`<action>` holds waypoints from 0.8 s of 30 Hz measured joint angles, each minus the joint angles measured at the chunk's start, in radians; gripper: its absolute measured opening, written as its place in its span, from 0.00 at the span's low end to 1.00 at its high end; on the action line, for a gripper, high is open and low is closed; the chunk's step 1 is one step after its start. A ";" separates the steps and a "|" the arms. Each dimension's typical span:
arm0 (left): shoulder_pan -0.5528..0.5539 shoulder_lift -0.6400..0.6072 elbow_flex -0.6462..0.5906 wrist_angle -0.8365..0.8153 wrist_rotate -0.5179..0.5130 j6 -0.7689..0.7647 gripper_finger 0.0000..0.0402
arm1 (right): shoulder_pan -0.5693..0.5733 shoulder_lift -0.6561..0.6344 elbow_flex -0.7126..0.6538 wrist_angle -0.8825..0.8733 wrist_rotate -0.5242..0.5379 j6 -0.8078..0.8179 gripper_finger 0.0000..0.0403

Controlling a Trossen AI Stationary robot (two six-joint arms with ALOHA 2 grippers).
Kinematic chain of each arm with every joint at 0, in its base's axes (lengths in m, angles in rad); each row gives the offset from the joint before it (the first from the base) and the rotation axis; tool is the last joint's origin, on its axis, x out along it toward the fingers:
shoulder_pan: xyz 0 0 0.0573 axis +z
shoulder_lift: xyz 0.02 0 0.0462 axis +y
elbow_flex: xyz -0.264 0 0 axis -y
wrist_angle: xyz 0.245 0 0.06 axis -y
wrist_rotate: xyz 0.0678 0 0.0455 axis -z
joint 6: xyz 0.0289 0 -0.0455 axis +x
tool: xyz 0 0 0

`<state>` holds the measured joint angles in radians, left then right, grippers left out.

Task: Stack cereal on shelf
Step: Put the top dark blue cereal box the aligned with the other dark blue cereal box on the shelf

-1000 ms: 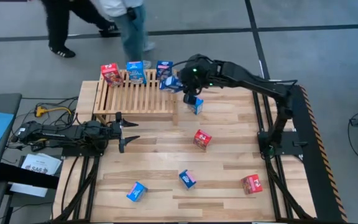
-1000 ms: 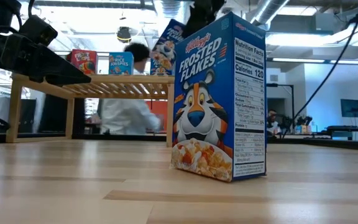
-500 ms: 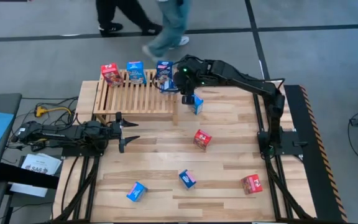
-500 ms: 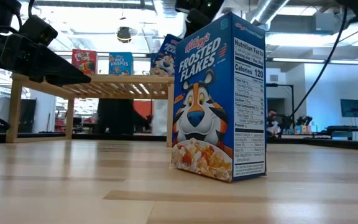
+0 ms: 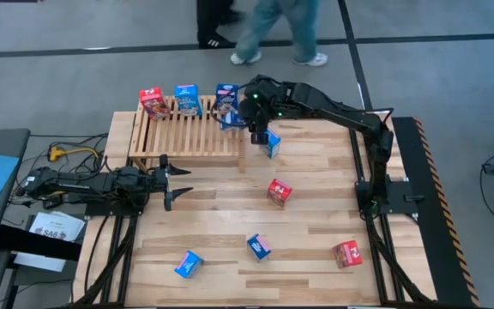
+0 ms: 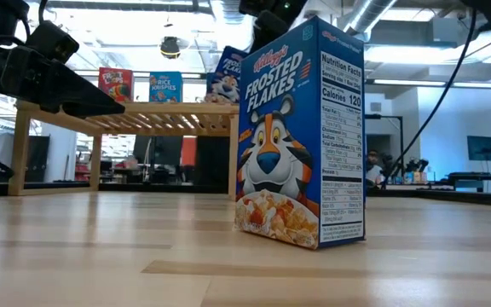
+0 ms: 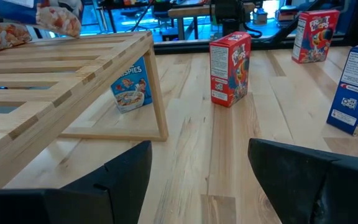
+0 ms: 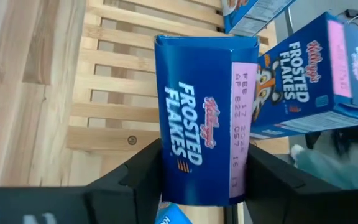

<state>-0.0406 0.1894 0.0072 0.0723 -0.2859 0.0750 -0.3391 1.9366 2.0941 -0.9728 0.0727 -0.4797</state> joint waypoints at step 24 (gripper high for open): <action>0.000 0.000 0.000 0.000 0.001 0.000 0.64 | -0.022 0.012 -0.001 -0.017 -0.033 0.062 0.62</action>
<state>-0.0406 0.1898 0.0074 0.0720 -0.2852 0.0750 -0.3607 1.9482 2.0936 -0.9901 0.0394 -0.4182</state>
